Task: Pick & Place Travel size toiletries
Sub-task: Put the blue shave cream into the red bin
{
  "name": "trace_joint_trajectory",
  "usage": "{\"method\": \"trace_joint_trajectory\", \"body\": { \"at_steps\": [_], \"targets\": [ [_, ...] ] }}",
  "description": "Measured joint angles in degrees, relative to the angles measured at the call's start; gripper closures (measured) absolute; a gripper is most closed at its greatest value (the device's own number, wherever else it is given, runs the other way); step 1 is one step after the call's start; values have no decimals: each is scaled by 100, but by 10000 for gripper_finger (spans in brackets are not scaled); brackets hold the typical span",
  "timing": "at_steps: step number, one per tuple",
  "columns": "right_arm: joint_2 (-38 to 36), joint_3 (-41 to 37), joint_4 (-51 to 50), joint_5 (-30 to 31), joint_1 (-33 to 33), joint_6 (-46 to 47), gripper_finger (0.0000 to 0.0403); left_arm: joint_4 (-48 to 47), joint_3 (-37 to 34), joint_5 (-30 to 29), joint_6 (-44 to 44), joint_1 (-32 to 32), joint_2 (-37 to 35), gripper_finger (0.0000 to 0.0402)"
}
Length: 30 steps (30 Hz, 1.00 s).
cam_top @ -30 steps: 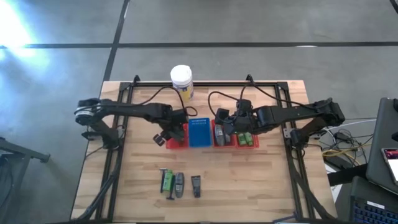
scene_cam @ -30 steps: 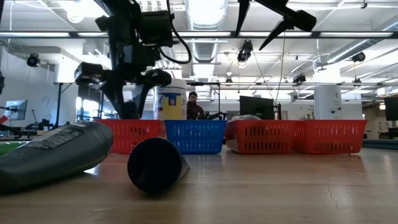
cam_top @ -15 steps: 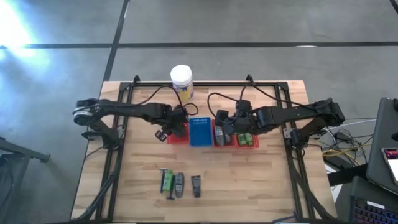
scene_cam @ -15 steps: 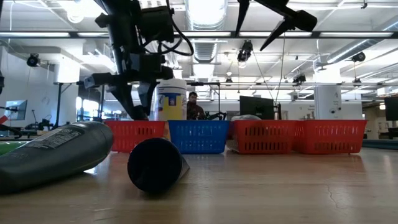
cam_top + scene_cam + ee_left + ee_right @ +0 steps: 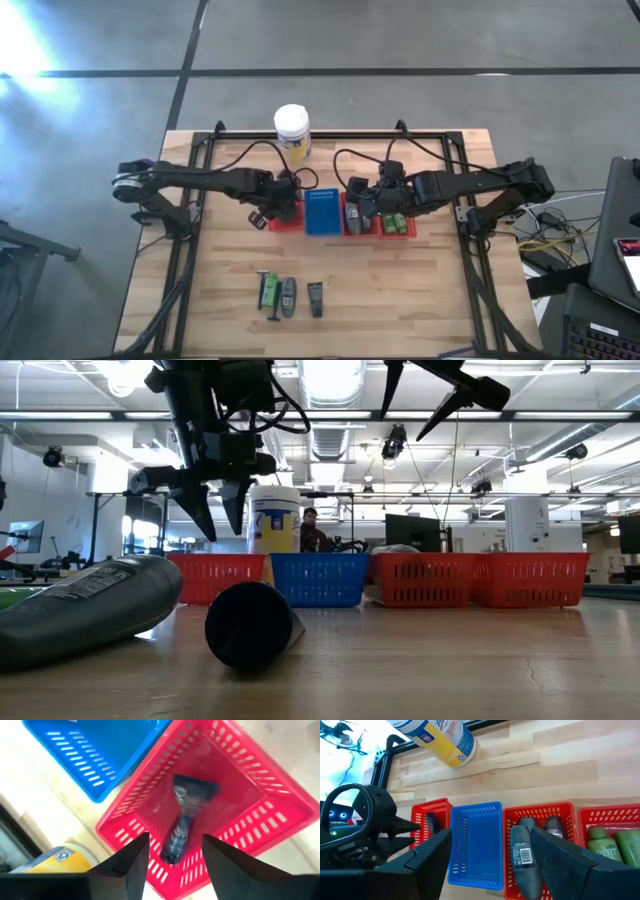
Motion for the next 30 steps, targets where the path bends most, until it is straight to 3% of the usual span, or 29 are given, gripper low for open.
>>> {"method": "trace_joint_trajectory", "body": {
  "at_steps": [6,8,12,14,23,27,30],
  "targets": [
    [0,-2,0,0,0,0,126,25,37,-1084,-4,-103,-129,179],
    [0,-2,0,-2,0,2,120,-14,93,-728,42,-237,-333,175],
    [0,-2,0,-48,0,-7,109,14,138,875,45,-645,-791,177],
    [0,-2,-2,-52,12,-76,103,172,112,1409,-29,-919,-896,178],
    [-342,-6,95,109,525,-1090,107,1223,-92,1638,-905,-1782,-498,179],
    [-625,-15,581,-21,740,-1897,123,1766,-92,2122,-1118,-1837,-244,179],
    [-839,-15,529,273,844,-2113,137,2124,-92,2568,-1131,-1916,19,179]
  ]
}}
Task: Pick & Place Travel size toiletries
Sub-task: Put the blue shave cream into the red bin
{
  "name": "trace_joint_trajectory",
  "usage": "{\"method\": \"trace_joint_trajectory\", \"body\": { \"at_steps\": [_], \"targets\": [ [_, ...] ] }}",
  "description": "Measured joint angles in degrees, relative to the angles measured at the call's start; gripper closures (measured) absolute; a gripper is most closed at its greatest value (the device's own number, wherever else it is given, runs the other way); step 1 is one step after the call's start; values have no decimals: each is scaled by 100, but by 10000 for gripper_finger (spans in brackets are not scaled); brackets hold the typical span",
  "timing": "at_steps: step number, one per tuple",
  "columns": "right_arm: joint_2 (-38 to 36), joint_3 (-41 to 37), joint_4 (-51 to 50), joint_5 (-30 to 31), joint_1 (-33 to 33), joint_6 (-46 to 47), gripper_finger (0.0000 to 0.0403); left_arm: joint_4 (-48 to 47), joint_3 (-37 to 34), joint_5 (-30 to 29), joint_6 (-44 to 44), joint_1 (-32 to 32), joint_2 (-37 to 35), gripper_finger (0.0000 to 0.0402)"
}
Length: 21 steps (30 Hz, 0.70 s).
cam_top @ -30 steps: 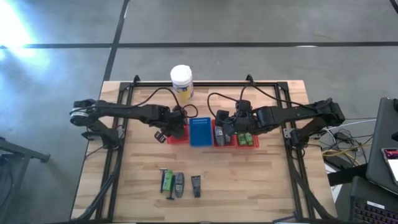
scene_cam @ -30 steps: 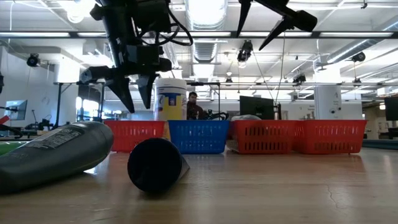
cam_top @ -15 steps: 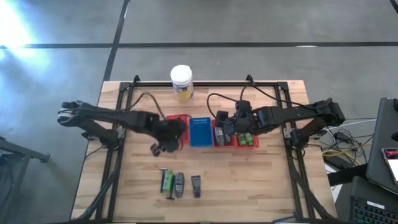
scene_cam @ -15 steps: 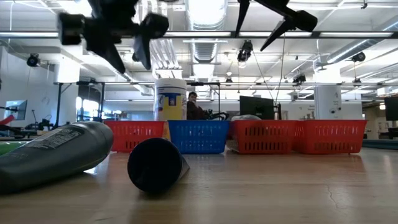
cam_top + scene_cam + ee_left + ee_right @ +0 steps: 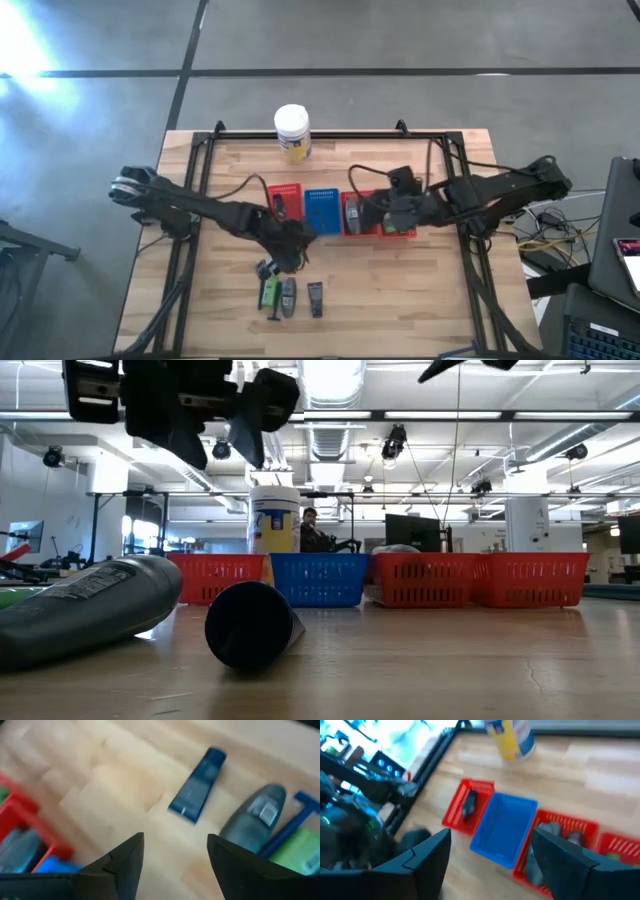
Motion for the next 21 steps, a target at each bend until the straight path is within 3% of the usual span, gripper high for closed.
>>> {"method": "trace_joint_trajectory", "body": {
  "at_steps": [6,9,15,21],
  "targets": [
    [-546,-7,26,1382,390,-274,161,369,114,159,-5,-438,688,179],
    [-835,-7,336,1559,636,-787,174,438,230,159,-44,-611,1034,179],
    [-1196,-421,2003,-37,833,-2089,201,486,614,233,-97,-689,1552,179],
    [-1430,-1141,3128,-843,822,-2654,230,481,1140,407,-13,-701,2056,179]
  ]
}}
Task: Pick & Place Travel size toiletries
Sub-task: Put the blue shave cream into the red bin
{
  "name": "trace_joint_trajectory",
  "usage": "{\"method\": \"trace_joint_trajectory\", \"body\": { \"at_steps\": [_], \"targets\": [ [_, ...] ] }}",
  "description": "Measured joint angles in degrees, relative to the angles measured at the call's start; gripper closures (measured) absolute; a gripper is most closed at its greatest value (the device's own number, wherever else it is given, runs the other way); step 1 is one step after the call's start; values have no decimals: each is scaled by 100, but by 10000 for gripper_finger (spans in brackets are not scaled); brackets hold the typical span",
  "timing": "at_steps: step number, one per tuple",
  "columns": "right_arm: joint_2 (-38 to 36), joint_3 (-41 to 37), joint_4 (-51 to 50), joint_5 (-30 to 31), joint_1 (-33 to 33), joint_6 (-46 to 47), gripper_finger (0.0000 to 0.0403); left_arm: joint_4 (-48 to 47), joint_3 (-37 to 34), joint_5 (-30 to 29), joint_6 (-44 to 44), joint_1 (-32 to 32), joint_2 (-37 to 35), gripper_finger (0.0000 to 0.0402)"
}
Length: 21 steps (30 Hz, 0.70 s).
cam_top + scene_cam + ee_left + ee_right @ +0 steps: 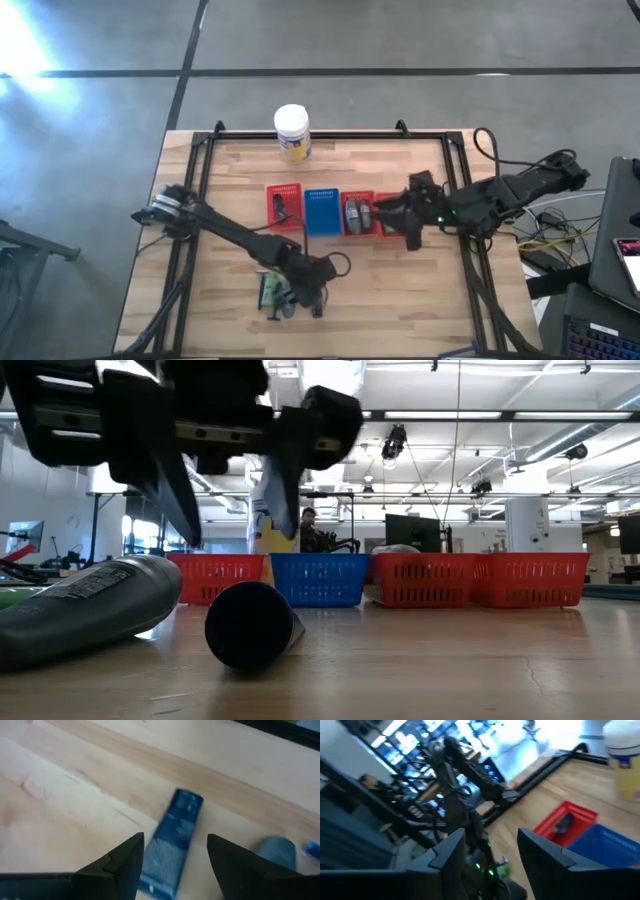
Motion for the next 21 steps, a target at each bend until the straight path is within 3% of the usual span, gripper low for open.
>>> {"method": "trace_joint_trajectory", "body": {
  "at_steps": [2,6,11,16,21],
  "targets": [
    [-164,-237,189,-170,-22,-68,240,-28,157,39,-7,-10,181,179],
    [-711,-518,-423,-197,-92,540,259,-195,451,-12,-120,-12,419,179],
    [-1465,-749,-1454,-182,-15,2262,277,-192,531,-94,-377,-9,434,179],
    [-1834,-1215,-109,-231,223,435,290,-202,486,-102,-396,-12,423,179],
    [-2170,-2235,2113,-1908,218,-978,304,-208,486,-117,-495,-7,423,180]
  ]
}}
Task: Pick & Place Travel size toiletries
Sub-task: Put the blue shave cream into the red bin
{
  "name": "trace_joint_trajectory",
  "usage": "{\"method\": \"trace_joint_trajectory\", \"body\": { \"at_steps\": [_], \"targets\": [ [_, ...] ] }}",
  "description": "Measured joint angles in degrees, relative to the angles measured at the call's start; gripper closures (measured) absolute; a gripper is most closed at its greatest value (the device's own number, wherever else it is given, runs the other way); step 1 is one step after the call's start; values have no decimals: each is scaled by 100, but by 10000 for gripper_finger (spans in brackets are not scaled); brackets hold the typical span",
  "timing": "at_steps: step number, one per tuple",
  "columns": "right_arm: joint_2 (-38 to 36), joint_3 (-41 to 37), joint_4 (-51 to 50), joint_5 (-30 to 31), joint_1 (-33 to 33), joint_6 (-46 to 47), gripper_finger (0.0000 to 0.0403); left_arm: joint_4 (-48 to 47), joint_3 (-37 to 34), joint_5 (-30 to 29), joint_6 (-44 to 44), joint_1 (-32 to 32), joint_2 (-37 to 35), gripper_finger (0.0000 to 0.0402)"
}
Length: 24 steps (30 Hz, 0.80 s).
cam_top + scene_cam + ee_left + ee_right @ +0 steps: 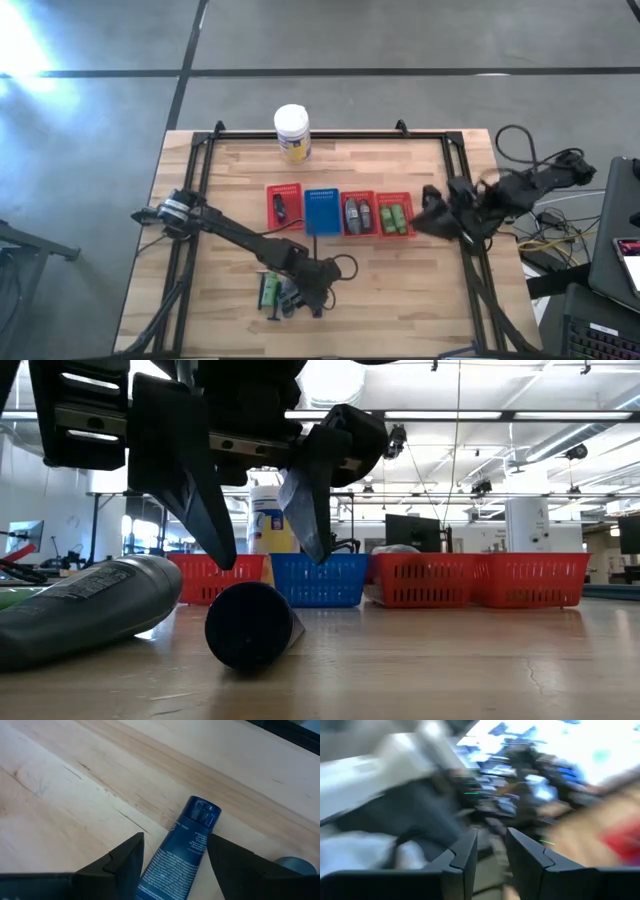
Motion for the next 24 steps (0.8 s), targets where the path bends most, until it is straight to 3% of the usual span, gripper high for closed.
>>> {"method": "trace_joint_trajectory", "body": {
  "at_steps": [2,4,12,17,21,24],
  "targets": [
    [-183,-550,832,-415,-56,-330,311,-10,0,-49,-3,5,-2,179],
    [-433,-1043,1330,-432,-173,-392,317,-31,0,-61,-7,26,-4,180],
    [-2155,-2636,1283,-391,-1478,-195,340,-96,-2,-183,-9,140,-7,179],
    [-3485,-3308,845,-405,-2462,-1028,350,-96,-2,-186,-26,175,-11,180],
    [-4293,-3436,-231,324,-3095,-1495,356,-96,-2,-185,-29,177,-11,180],
    [-4304,-3423,-830,1430,-3435,-1545,360,-98,-4,-183,-31,182,-11,179]
  ]
}}
